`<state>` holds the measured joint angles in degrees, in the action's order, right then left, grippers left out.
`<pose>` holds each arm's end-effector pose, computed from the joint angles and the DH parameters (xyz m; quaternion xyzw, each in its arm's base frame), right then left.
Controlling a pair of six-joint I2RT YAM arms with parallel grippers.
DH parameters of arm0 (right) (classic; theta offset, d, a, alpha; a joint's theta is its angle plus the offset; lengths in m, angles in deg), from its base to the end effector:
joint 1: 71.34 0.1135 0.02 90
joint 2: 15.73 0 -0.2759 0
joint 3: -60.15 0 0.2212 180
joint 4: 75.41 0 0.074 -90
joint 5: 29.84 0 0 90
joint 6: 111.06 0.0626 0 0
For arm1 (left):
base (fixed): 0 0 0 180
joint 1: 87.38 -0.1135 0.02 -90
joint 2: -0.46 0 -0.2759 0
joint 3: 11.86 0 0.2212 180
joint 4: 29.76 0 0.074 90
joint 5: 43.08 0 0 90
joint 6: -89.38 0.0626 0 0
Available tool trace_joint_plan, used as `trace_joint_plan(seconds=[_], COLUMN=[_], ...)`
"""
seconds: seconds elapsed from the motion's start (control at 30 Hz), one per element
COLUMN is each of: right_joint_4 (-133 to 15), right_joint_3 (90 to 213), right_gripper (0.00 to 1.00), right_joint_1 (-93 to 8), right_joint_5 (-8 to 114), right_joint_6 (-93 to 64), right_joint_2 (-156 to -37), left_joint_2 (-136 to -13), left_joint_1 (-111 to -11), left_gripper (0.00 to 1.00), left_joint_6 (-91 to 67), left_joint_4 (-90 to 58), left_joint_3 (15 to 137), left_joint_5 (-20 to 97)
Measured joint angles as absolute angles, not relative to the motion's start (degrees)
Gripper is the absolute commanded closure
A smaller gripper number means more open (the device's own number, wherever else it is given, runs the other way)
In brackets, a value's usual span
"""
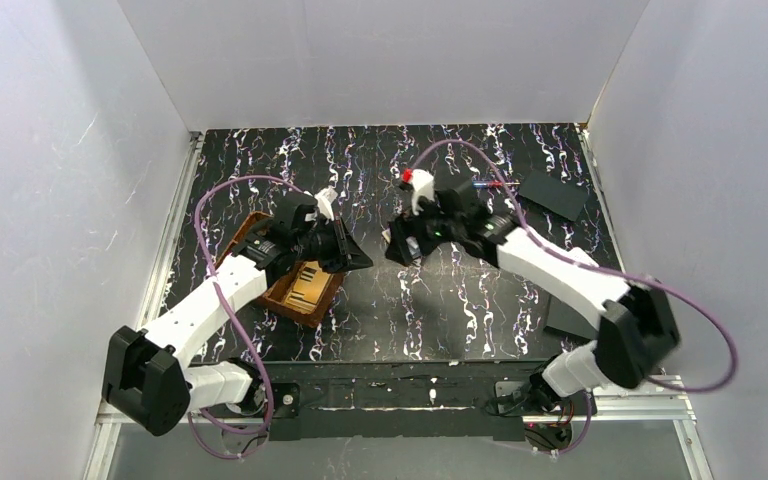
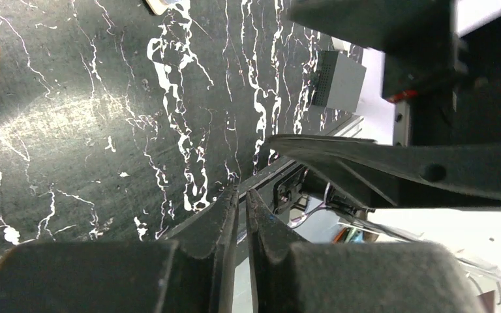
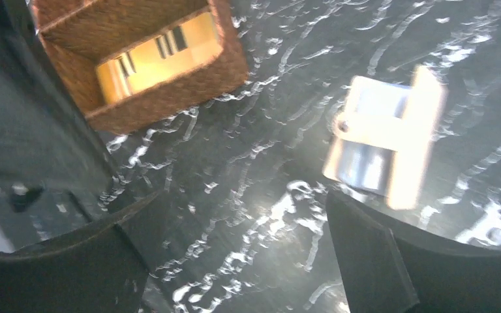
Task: Put the credit cards into the card holder
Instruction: Close the card holder at the center of the board.
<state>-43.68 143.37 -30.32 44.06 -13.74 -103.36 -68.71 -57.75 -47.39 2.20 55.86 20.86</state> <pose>0.2432 0.2346 0.2930 -0.3166 0.8265 0.2975 0.3580 0.2052 -0.1484 0.2941 -0.0222 0.8642 -0.4416 0.2401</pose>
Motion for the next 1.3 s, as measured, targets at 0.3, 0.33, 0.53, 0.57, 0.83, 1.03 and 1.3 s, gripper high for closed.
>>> trace_joint_plan(seconds=[0.3,0.33,0.53,0.57,0.83,1.03,1.3], right_joint_4=[-63.42,-64.07,-71.37,-71.48,-72.44,-75.39,-75.81], right_joint_3=[123.06,122.95,123.0,123.28,123.5,120.0,119.94], right_gripper=[0.03,0.02,0.11,0.12,0.26,0.3,0.25], right_joint_1=[-45.69,-46.25,-45.69,-45.21,-35.54,-28.31,-28.92], right_joint_5=[47.56,47.14,38.83,38.35,46.44,57.52,59.12], right_joint_6=[-21.29,-21.77,-30.55,-31.6,-38.03,-40.8,-39.38], right_joint_2=[-93.79,-94.71,-108.19,-109.41,-112.21,-111.34,-110.88], left_joint_2=[-75.11,-76.22,-86.37,-88.29,-104.33,-110.45,-111.33], left_joint_1=[-58.43,-58.75,-62.58,-62.95,-63.39,-63.26,-62.4], left_gripper=[0.62,0.62,0.49,0.46,0.39,0.35,0.37], left_joint_6=[-52.63,-53.42,-61.0,-61.57,-60.26,-56.48,-46.25], left_joint_4=[0.04,-0.62,-3.04,-2.87,1.66,1.85,2.68], left_joint_3=[59.67,60.08,63.49,64.63,79.93,83.69,83.69], left_joint_5=[20.42,20.42,19.53,19.64,22.41,24.09,27.81])
